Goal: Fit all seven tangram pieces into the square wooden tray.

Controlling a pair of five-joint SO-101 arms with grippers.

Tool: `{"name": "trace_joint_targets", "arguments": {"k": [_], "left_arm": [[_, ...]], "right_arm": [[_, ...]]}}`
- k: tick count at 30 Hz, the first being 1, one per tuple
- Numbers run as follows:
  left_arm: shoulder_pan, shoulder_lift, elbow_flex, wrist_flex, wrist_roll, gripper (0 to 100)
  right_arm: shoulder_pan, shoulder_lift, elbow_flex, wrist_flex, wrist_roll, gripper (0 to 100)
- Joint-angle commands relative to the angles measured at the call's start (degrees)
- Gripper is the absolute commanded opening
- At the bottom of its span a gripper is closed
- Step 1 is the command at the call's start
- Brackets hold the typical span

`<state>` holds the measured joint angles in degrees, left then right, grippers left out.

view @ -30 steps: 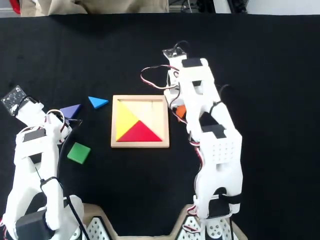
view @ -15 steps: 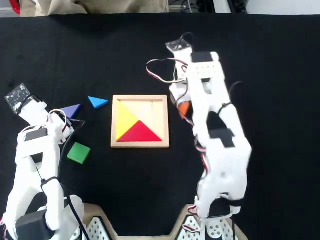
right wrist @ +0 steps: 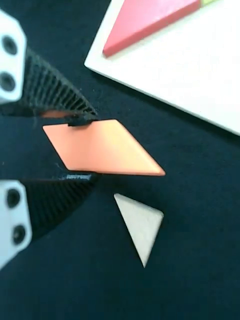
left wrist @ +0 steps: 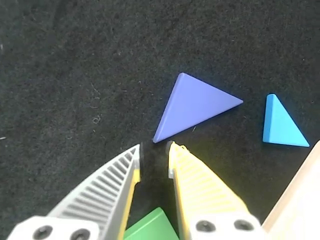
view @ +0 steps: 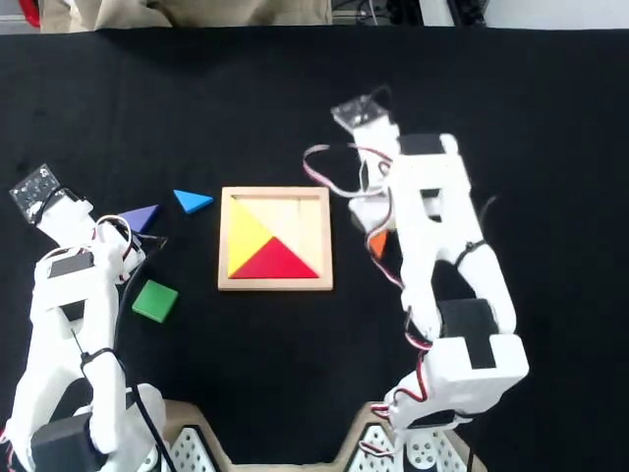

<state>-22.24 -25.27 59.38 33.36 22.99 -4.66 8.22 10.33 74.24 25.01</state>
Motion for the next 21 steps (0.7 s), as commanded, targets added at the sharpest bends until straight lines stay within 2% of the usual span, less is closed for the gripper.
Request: {"name": "trace_joint_targets", "arguments": {"k": [1,4,7,9,15,21], "left_arm": [[0.66,-1.76,-0.22,-1.14,-0.70,11],[0.66,-1.76,-0.22,-1.14,-0.70,11],[0.66,-1.76,-0.22,-1.14,-0.70,11],[0.66,-1.76,-0.22,-1.14,-0.70,11],[0.66,-1.76,-0.22,-1.14,-0.70,11],[0.66,-1.76,-0.22,-1.14,-0.70,11]], "right_arm": [[2.29,0.22,5.41,-6.24,-2.64,1.3],[2.46,1.45,7.87,-7.56,-2.46,5.1],[2.55,2.95,8.40,-7.65,-2.73,18.0],[2.37,3.38,8.22,-7.65,-2.46,22.9],[-0.62,0.13,8.31,-5.71,-0.35,16.0],[-1.58,-2.24,9.01,-5.19,-0.79,18.8]]}}
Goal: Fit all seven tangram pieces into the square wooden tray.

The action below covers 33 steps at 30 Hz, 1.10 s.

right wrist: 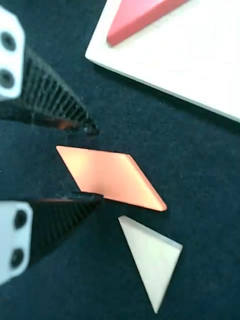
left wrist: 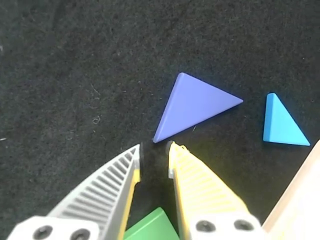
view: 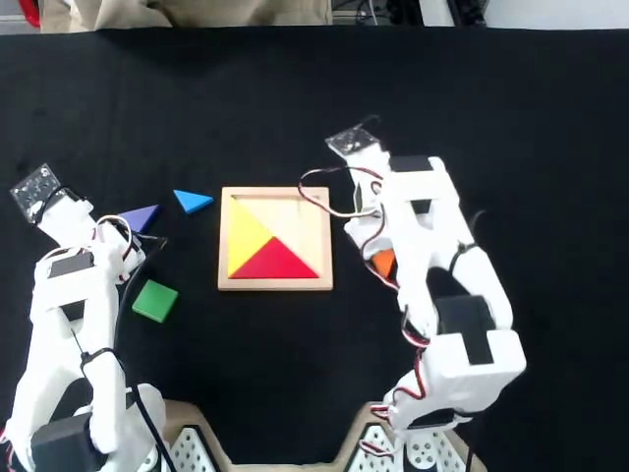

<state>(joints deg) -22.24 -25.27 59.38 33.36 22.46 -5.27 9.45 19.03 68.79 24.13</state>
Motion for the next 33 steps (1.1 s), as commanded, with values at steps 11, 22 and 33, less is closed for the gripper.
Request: {"name": "trace_joint_targets", "arguments": {"k": [11,22,33], "left_arm": [[0.66,-1.76,-0.22,-1.14,-0.18,11],[0.66,-1.76,-0.22,-1.14,-0.18,11],[0.66,-1.76,-0.22,-1.14,-0.18,11]], "right_arm": [[-1.14,-0.22,1.10,-2.46,0.18,18.5],[-3.78,-8.04,4.00,-2.02,-0.09,18.5],[-3.43,1.71,4.44,-8.18,0.18,18.6]]}}
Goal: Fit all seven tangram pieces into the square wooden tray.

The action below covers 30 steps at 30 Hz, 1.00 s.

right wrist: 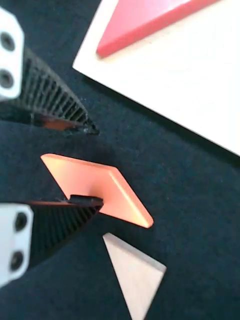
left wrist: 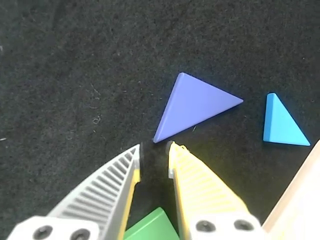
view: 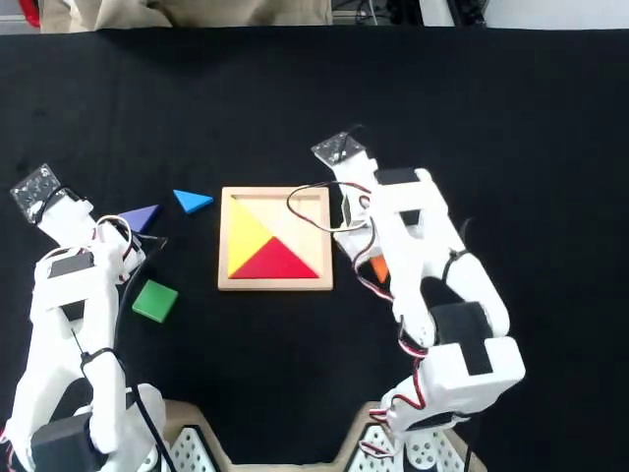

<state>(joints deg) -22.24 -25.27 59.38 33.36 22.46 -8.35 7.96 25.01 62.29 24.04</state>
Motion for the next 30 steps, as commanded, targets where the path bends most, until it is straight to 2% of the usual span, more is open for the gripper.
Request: {"name": "trace_joint_targets", "arguments": {"k": [1,18,23,30], "left_arm": [[0.66,-1.76,-0.22,-1.14,-0.18,11],[0.66,-1.76,-0.22,-1.14,-0.18,11],[0.66,-1.76,-0.22,-1.14,-0.18,11],[0.75,-1.76,-0.22,-1.14,-0.18,11]], "right_arm": [[0.00,4.00,-2.07,-1.67,0.26,18.6],[2.02,5.58,-4.00,0.35,0.44,18.3],[2.11,5.49,-4.00,0.26,3.25,12.4],[4.75,2.42,-4.88,1.23,3.16,12.4]]}}
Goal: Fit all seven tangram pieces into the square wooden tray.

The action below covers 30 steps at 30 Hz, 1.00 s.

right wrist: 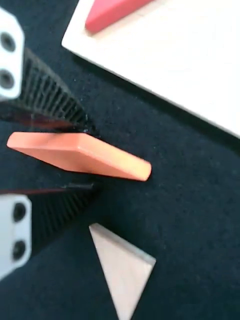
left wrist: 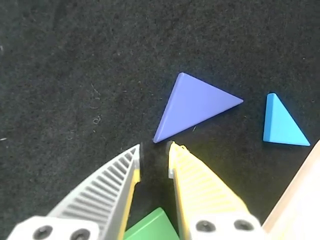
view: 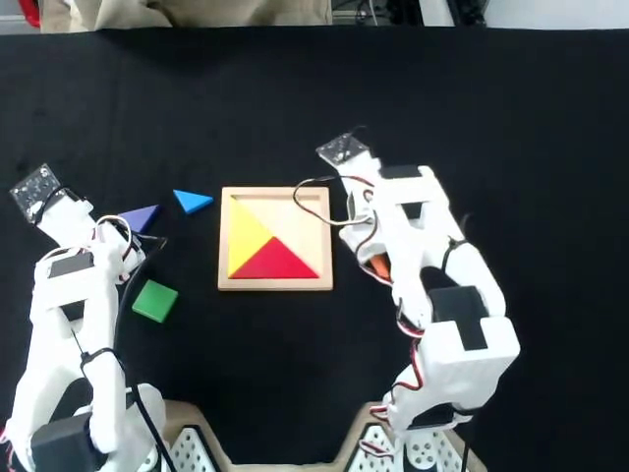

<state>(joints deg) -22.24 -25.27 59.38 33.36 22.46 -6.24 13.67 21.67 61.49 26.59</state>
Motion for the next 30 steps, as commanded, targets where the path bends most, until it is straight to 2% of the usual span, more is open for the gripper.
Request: {"name": "trace_joint_targets", "arguments": {"k": [1,5,9,14,18,21,27,30], "left_arm": [[0.75,-1.76,-0.22,-1.14,-0.18,11],[0.75,-1.76,-0.22,-1.14,-0.18,11],[0.75,-1.76,-0.22,-1.14,-0.18,11],[0.75,-1.76,-0.22,-1.14,-0.18,11],[0.75,-1.76,-0.22,-1.14,-0.18,11],[0.75,-1.76,-0.22,-1.14,-0.18,11],[0.75,-1.76,-0.22,-1.14,-0.18,11],[0.75,-1.76,-0.22,-1.14,-0.18,11]], "right_arm": [[3.08,-4.09,-1.54,2.81,0.70,12.3],[3.16,-6.37,-1.27,4.75,0.70,11.5],[3.25,-6.55,-1.54,4.75,0.62,0.7],[2.81,-6.99,-2.42,5.01,0.26,1.1],[-0.79,-9.19,-6.29,10.02,-5.27,1.1],[-6.24,-12.35,-9.45,12.22,-13.80,1.1],[-16.26,-12.35,-11.47,7.38,-41.93,1.4],[-19.08,-8.75,-10.95,3.78,-45.63,1.3]]}}
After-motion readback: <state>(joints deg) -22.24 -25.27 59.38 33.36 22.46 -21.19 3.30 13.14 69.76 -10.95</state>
